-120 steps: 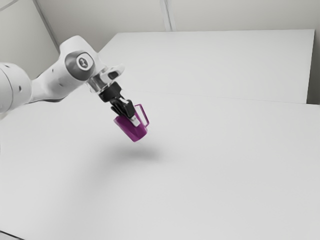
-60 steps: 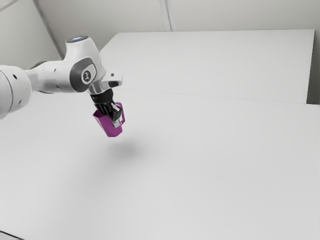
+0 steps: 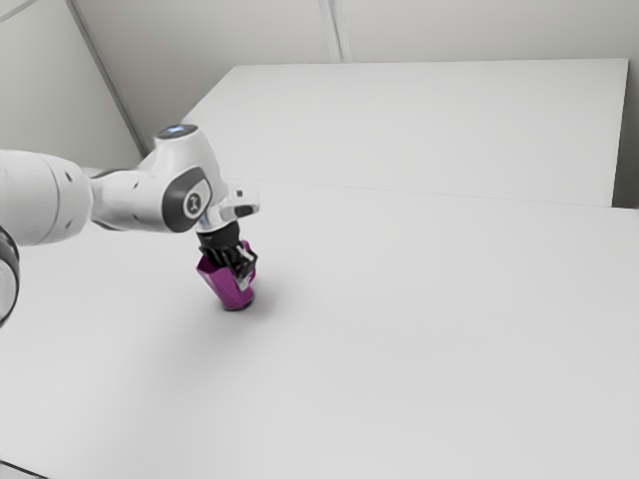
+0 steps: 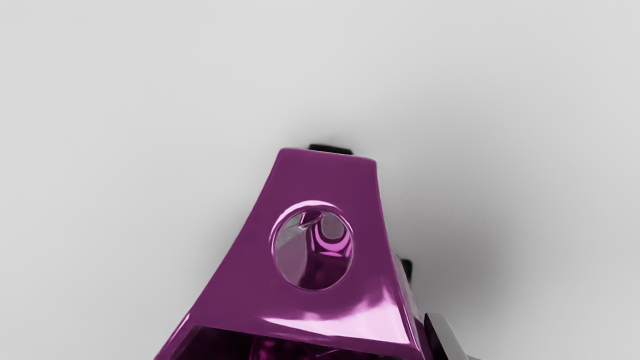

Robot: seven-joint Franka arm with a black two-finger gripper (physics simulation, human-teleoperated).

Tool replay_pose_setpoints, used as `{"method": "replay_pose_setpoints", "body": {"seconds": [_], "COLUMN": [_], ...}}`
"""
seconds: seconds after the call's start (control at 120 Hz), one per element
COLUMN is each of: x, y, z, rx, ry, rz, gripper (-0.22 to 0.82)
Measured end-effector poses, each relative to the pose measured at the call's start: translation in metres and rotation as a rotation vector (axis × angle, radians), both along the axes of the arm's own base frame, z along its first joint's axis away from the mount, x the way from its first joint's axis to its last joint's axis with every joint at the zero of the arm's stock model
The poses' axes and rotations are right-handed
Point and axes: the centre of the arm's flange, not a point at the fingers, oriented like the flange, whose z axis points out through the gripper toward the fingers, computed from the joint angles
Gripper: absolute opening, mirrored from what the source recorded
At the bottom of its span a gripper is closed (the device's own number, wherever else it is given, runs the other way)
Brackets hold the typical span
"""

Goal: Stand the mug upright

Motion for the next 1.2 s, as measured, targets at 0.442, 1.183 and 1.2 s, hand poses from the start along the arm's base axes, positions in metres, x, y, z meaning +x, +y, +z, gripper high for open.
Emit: {"method": "replay_pose_setpoints", "body": {"seconds": [0.442,1.183,1.2], "x": [-0.001,0.050,0.049], "y": [-0.007,-0.001,-0.001], "z": [0.055,0.278,0.280], "rx": [-0.009,-0.026,-0.026], "ry": [-0.095,-0.147,-0.142], "rz": [0.023,0.053,0.053], "gripper": [0.48,0.60,0.60]}}
